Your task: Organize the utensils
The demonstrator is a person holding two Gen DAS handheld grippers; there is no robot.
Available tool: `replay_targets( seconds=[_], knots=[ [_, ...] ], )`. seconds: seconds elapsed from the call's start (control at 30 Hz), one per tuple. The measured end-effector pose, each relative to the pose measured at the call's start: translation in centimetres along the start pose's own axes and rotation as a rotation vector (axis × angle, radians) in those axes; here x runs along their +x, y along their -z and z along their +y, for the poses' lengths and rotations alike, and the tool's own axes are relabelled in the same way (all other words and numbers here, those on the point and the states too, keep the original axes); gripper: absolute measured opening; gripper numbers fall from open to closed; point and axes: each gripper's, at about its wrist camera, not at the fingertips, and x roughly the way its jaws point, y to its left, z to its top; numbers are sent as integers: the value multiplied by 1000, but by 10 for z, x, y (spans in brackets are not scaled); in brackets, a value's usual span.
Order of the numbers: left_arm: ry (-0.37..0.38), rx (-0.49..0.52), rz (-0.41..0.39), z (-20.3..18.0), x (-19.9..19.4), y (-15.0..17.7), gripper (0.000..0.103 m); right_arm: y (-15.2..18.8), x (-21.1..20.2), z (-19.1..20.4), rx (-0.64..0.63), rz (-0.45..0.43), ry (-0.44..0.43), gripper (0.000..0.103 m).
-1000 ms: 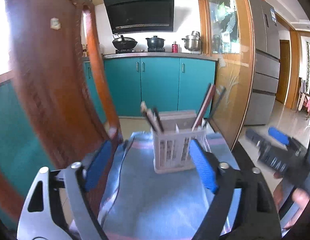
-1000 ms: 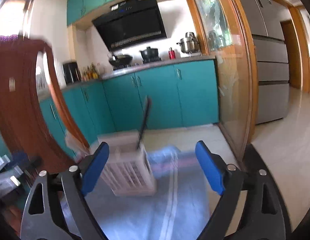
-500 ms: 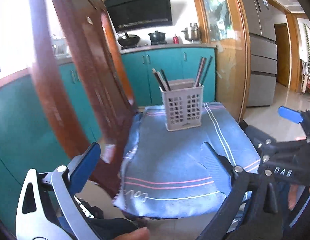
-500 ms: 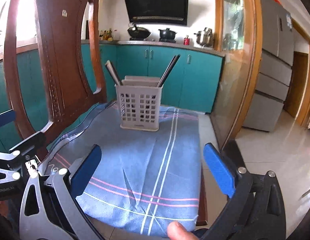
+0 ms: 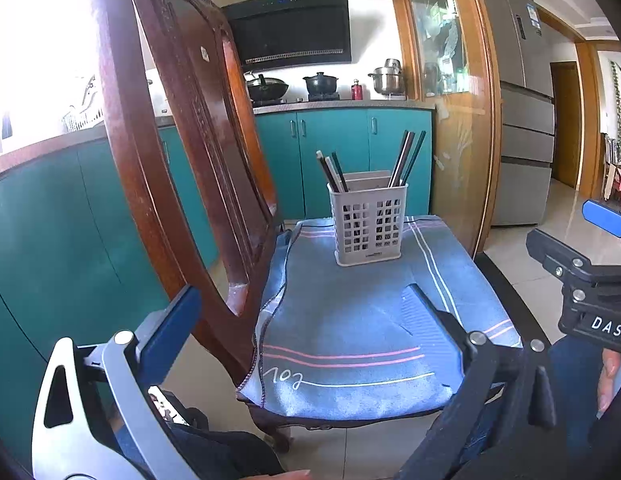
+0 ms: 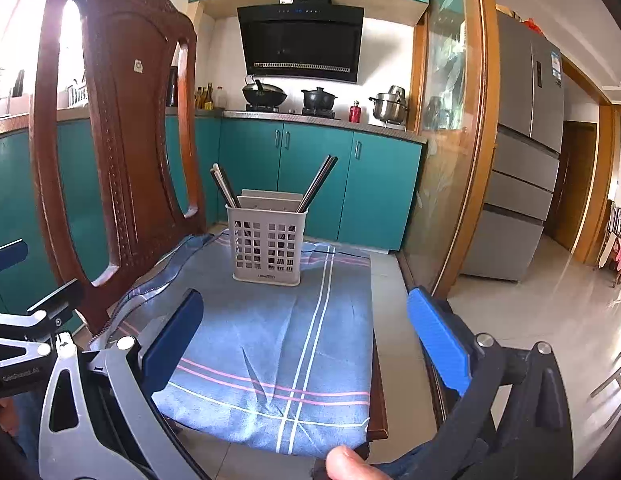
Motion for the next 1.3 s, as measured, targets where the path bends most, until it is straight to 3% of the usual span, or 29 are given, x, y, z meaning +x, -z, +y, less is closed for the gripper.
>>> replay_targets(
  seconds=[0.6, 1.3],
  knots=[
    [33, 0, -46, -7, -21, -6, 99, 4, -21, -2, 5, -31, 22, 100],
    [45, -1, -41, -14, -24, -7, 99, 5, -24, 2, 2, -34, 30, 100]
  ],
)
